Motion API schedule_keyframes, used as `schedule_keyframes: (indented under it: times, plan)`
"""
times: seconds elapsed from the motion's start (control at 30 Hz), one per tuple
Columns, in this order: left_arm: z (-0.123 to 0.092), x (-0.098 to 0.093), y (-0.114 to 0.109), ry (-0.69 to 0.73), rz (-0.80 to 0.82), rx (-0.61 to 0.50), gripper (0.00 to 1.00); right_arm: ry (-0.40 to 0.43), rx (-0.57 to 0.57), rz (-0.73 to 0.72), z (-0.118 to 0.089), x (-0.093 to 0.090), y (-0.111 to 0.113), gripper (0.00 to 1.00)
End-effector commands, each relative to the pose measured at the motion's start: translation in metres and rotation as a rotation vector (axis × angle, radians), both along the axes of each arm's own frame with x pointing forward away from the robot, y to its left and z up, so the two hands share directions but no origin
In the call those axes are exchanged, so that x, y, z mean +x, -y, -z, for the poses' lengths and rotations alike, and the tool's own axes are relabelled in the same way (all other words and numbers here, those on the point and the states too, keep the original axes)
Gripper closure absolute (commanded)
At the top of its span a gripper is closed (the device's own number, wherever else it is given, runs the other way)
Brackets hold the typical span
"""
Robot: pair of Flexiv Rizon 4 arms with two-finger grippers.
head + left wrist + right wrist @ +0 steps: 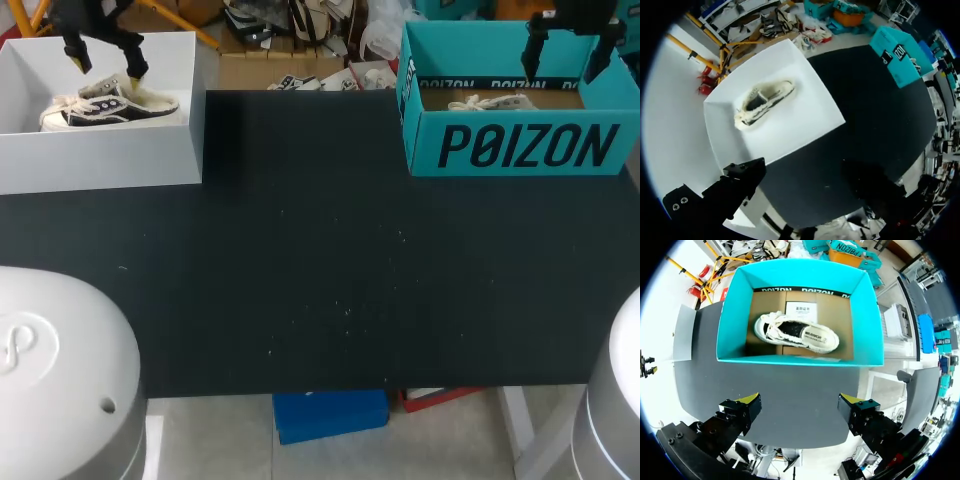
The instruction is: Take the shoe out of the shoebox, open the shoe tongue, remove and reinsert the insole, then place the shoe into the shoebox
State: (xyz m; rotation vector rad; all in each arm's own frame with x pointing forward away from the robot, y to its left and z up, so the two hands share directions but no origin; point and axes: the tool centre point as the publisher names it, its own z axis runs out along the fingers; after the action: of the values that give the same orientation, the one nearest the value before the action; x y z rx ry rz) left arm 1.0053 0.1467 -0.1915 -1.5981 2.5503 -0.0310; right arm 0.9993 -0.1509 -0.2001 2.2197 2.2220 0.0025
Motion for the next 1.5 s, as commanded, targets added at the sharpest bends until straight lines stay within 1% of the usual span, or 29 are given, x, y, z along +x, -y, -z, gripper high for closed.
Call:
schedule_keyframes:
  times: [0.03,0.47,0.53,0.57,0.63,0.67,0.73,0.8,0.83,0.9,0.93,0.97,1.03,1.07,1.1,1.2,1.23,1.3,1.37,1.5]
  plan:
    - [0.011,-0.002,-0.007,0.117,0.722,0.062,0.0,-0.001,0.0,0.001,0.0,0.0,0.0,0.0]
    - [0.011,-0.002,-0.007,0.117,0.722,0.062,0.0,-0.001,0.0,0.001,0.0,0.0,0.0,0.0]
    - [0.017,0.001,-0.012,0.076,0.813,0.102,0.0,-0.001,0.0,0.001,0.0,0.0,0.0,0.0]
    - [0.018,0.003,-0.017,0.077,0.821,0.105,0.0,-0.001,0.0,0.001,0.0,0.0,0.0,0.0]
    - [0.022,0.009,-0.028,0.052,0.859,0.1,0.0,-0.001,0.0,0.001,0.0,0.0,0.0,0.0]
    - [0.024,0.013,-0.034,0.049,0.842,0.08,0.0,-0.001,0.0,0.001,0.0,0.0,0.0,0.0]
    - [0.029,0.021,-0.043,0.029,0.853,0.091,0.0,-0.001,0.0,0.001,0.0,0.0,0.0,0.0]
    - [0.033,0.029,-0.05,0.022,0.843,0.06,0.0,-0.001,0.0,0.001,0.0,0.0,0.0,0.0]
    - [0.036,0.033,-0.053,0.019,0.847,0.063,0.09,-0.001,0.0,0.001,0.0,0.0,0.0,0.0]
    - [0.041,0.041,-0.059,0.014,0.837,0.03,0.18,-0.001,0.0,0.001,0.0,0.0,0.0,0.0]
    - [0.044,0.045,-0.061,0.012,0.839,0.034,0.34,-0.001,0.0,0.001,0.0,0.0,0.0,0.0]
    - [0.047,0.05,-0.064,0.005,0.835,0.045,0.4,-0.001,0.0,0.001,0.0,0.0,0.0,0.0]
    - [0.052,0.058,-0.07,-0.003,0.832,0.053,0.33,-0.001,0.0,0.001,0.0,0.0,0.0,0.0]
    - [0.054,0.063,-0.072,-0.007,0.826,0.062,0.27,-0.001,0.0,0.001,0.0,0.0,0.0,0.0]
    - [0.057,0.068,-0.075,-0.01,0.826,0.069,0.26,-0.001,0.0,0.001,0.0,0.0,0.0,0.0]
    - [0.064,0.084,-0.082,-0.018,0.816,0.09,0.28,-0.001,0.0,0.001,0.0,0.0,0.0,0.0]
    - [0.067,0.09,-0.084,-0.018,0.816,0.091,0.26,-0.001,0.0,0.001,0.0,0.0,0.0,0.0]
    - [0.073,0.102,-0.087,-0.019,0.819,0.097,0.28,-0.001,0.0,0.001,0.0,0.0,0.0,0.0]
    - [0.081,0.113,-0.089,-0.03,0.819,0.104,0.38,-0.001,0.0,0.001,0.0,0.0,0.0,0.0]
    - [0.097,0.128,-0.094,-0.052,0.822,0.114,0.41,-0.001,0.0,0.001,0.0,0.0,0.0,0.0]
